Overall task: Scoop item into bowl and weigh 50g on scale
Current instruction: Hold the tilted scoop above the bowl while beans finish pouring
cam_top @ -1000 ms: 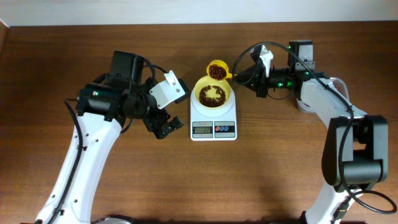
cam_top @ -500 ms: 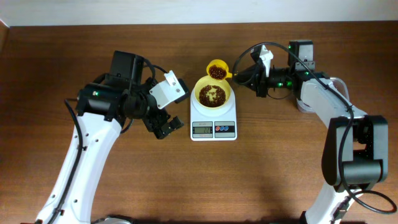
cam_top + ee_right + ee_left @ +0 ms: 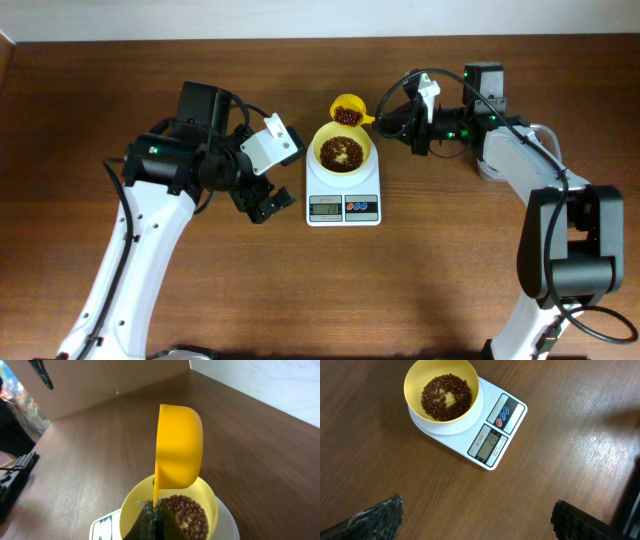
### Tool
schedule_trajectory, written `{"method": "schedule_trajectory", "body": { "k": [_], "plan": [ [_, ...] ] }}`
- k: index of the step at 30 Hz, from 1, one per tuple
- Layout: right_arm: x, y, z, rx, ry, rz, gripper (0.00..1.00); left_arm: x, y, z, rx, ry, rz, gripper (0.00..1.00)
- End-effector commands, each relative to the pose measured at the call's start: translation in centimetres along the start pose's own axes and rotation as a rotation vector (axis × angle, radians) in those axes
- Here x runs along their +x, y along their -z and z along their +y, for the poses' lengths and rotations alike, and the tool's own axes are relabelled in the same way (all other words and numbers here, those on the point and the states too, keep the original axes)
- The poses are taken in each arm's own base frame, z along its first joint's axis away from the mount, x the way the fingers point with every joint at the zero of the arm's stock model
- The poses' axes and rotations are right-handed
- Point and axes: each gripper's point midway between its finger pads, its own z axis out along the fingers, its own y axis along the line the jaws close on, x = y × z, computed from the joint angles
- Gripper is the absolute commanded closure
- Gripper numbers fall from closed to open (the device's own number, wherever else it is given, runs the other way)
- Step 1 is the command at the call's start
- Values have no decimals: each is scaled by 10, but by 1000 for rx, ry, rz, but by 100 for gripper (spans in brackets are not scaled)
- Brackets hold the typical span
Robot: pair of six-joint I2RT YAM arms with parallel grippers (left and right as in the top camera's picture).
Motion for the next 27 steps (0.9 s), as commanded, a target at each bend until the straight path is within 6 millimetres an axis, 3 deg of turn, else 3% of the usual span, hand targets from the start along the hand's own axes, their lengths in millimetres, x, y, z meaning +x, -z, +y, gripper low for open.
{"method": "schedule_trajectory", "body": {
  "k": [1, 3, 5, 8, 9, 12, 14, 16, 18, 20, 22, 24, 26, 27],
  "plan": [
    [7, -6, 1, -2, -18, 17, 96, -1, 0, -2, 13, -12, -11, 1],
    [-3, -5, 13, -72, 0, -31, 96, -1, 0, -2, 13, -12, -11, 1],
    [10, -6, -4, 25, -13, 31, 96, -1, 0, -2, 13, -12, -11, 1],
    [-4, -5, 11, -64, 15, -31, 96, -1, 0, -2, 13, -12, -11, 1],
    [9, -6, -5, 29, -5, 30, 96, -1, 0, -2, 13, -12, -11, 1],
    [-7, -5, 13, -77, 25, -41, 96, -1, 0, -2, 13, -12, -11, 1],
    [2, -6, 2, -11, 14, -1, 96, -1, 0, -2, 13, -12, -11, 1],
    [-9, -4, 18, -103, 29, -57, 96, -1, 0, -2, 13, -12, -11, 1],
    [4, -5, 2, -8, -4, 7, 96, -1, 0, -2, 13, -12, -11, 1],
    [-7, -5, 15, -85, 18, -43, 96, -1, 0, -2, 13, -12, -11, 1],
    [5, -6, 0, 2, 2, 11, 96, -1, 0, -2, 13, -12, -11, 1],
    [-10, -4, 15, -93, 44, -57, 96, -1, 0, -2, 13, -12, -11, 1],
    [-1, -5, 2, -15, 31, -9, 96, -1, 0, -2, 13, -12, -11, 1],
    [-7, -5, 8, -49, 44, -33, 96, -1, 0, -2, 13, -12, -11, 1]
  ]
}}
